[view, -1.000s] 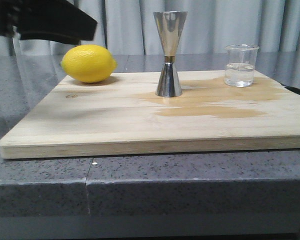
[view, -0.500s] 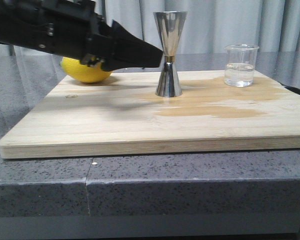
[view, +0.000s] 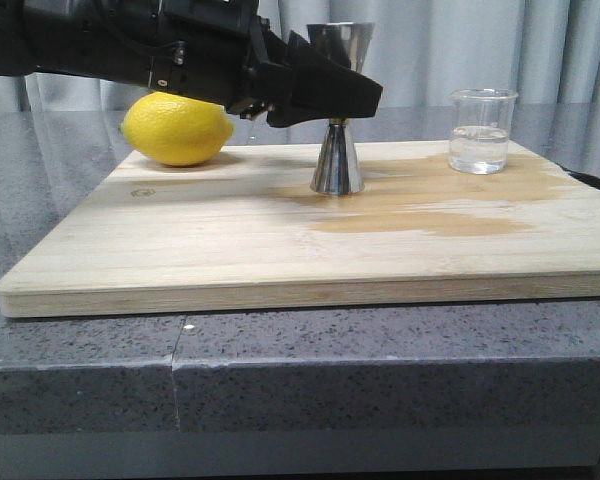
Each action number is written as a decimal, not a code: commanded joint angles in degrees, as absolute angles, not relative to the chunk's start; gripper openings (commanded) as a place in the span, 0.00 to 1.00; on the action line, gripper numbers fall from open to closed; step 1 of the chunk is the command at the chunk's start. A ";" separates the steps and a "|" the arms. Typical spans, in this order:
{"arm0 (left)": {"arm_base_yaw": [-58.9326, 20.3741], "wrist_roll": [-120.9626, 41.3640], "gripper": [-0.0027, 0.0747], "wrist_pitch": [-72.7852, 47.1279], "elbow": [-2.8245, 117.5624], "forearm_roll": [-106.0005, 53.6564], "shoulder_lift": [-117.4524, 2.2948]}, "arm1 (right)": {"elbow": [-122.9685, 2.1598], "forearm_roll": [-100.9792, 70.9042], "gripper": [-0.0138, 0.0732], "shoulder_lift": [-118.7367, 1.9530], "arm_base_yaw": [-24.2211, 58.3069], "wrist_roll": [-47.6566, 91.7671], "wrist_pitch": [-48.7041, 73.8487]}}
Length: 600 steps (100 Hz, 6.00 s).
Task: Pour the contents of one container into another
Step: 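Reach the left gripper to the steel jigger and grasp it, then lower the right gripper onto the glass beaker and grasp it, then lift the beaker with the right gripper over the held jigger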
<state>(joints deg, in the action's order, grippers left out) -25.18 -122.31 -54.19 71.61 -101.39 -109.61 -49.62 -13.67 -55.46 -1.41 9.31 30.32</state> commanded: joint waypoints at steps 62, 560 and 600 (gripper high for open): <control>-24.53 -122.05 0.30 -66.16 73.50 -105.52 -105.60 | -51.58 -14.64 0.85 -60.26 9.54 13.87 16.41; -20.24 -120.68 0.30 -69.54 73.50 -105.20 -104.57 | -88.68 5.93 0.55 -78.42 28.51 17.03 43.78; -20.24 -120.68 0.30 -69.54 73.50 -105.17 -104.57 | -98.71 6.16 0.55 -87.57 29.95 32.14 51.99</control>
<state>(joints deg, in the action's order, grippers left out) -20.17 -121.09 -66.22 71.64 -100.83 -108.01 -95.47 5.54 -88.23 29.92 28.71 53.67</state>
